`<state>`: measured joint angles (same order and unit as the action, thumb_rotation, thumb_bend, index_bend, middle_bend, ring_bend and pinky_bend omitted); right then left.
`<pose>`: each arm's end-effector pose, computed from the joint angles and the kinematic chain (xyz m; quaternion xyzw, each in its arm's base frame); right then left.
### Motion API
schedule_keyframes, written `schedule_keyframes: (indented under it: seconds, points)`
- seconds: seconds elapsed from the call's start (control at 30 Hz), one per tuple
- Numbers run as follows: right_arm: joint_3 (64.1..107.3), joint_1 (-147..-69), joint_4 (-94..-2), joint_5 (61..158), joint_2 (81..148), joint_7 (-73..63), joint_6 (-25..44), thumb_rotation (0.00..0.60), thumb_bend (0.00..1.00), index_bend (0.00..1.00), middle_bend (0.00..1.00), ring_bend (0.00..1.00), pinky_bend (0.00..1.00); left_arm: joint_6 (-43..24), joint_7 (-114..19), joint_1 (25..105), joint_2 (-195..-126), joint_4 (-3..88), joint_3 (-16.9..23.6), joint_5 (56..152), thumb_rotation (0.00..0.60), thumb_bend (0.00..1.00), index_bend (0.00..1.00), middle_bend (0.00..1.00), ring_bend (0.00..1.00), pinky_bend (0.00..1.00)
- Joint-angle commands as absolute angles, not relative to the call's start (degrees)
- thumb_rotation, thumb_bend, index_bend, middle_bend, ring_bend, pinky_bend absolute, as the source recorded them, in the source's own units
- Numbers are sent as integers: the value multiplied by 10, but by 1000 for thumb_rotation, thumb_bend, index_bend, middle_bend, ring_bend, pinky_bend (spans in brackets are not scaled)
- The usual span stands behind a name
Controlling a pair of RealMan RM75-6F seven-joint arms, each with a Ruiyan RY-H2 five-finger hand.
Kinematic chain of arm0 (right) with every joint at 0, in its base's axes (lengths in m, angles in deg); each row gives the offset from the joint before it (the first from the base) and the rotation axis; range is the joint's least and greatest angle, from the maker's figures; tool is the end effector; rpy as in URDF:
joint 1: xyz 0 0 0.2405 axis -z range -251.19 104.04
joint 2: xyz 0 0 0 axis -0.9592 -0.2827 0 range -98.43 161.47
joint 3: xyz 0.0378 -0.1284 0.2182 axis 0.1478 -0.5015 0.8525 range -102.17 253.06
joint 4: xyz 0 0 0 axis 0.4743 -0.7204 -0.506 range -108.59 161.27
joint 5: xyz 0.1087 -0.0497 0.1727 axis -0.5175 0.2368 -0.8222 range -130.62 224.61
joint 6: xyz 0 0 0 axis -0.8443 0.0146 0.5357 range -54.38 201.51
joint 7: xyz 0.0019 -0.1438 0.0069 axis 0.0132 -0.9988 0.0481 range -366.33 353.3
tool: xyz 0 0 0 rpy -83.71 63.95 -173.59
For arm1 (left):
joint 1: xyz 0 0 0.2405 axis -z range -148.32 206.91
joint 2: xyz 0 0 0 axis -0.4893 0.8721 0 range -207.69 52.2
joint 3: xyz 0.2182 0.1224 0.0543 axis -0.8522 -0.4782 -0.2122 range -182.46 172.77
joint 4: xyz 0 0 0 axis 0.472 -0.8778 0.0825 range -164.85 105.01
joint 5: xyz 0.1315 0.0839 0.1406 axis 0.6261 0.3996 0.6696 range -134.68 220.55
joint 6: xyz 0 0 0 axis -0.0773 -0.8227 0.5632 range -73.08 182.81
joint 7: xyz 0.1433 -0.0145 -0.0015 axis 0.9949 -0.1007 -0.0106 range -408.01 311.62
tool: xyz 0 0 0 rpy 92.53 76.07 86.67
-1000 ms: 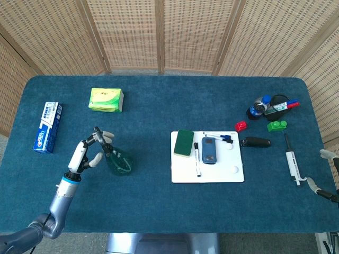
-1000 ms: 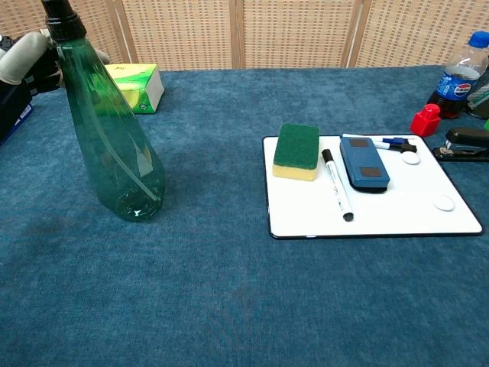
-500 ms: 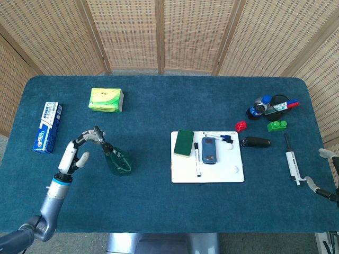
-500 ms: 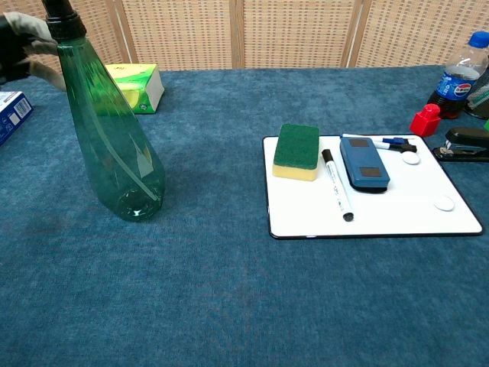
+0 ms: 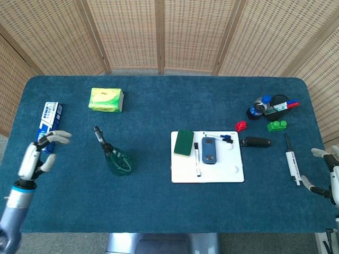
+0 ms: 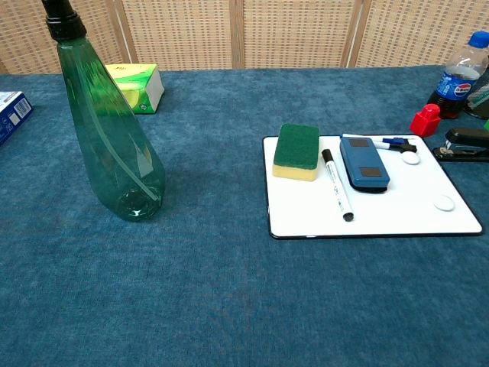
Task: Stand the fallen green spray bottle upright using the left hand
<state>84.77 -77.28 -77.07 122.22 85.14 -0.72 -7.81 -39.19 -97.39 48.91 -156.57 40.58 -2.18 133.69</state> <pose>-0.3029 -0.1937 0.2137 0.5054 -0.4483 0.4109 0.6122 -0.2787 0.2610 0.1241 -0.4929 -0.4554 -0.6752 0.3064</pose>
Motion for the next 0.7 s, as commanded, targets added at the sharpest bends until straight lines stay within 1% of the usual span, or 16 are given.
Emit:
schedule_keyframes:
  seconds: [0.03, 0.1, 0.23, 0.33, 0.43, 0.5, 0.7]
  points:
    - [847, -781, -776, 1208, 851, -24, -63, 600, 297, 243, 311, 74, 166, -399, -900, 452, -1498, 472, -25, 1311, 87, 334, 420, 385, 317, 449]
    - [847, -783, -777, 1203, 851, -33, -59, 600, 297, 244, 311, 74, 166, -401, -869, 442, -1475, 492, -23, 1302, 86, 334, 421, 386, 315, 449]
    - [843, -786, -781, 1192, 846, -58, -50, 600, 297, 244, 311, 74, 166, -367, -767, 418, -1394, 555, -35, 1264, 92, 334, 418, 380, 308, 446]
    - [840, -787, -784, 1185, 843, -90, -51, 600, 296, 245, 311, 74, 166, -334, -680, 407, -1340, 598, -46, 1233, 92, 335, 388, 373, 294, 441]
    - [837, -786, -788, 1180, 842, -109, -55, 600, 296, 245, 311, 74, 165, -308, -611, 400, -1305, 636, -54, 1205, 97, 335, 368, 332, 257, 430]
    - [836, -786, -791, 1179, 840, -118, -56, 600, 297, 245, 311, 74, 164, -294, -583, 395, -1285, 662, -57, 1188, 100, 335, 366, 314, 252, 414]
    - [833, -785, -791, 1174, 836, -144, -61, 600, 297, 245, 311, 74, 155, -261, -526, 388, -1243, 707, -63, 1149, 105, 334, 359, 313, 246, 353]
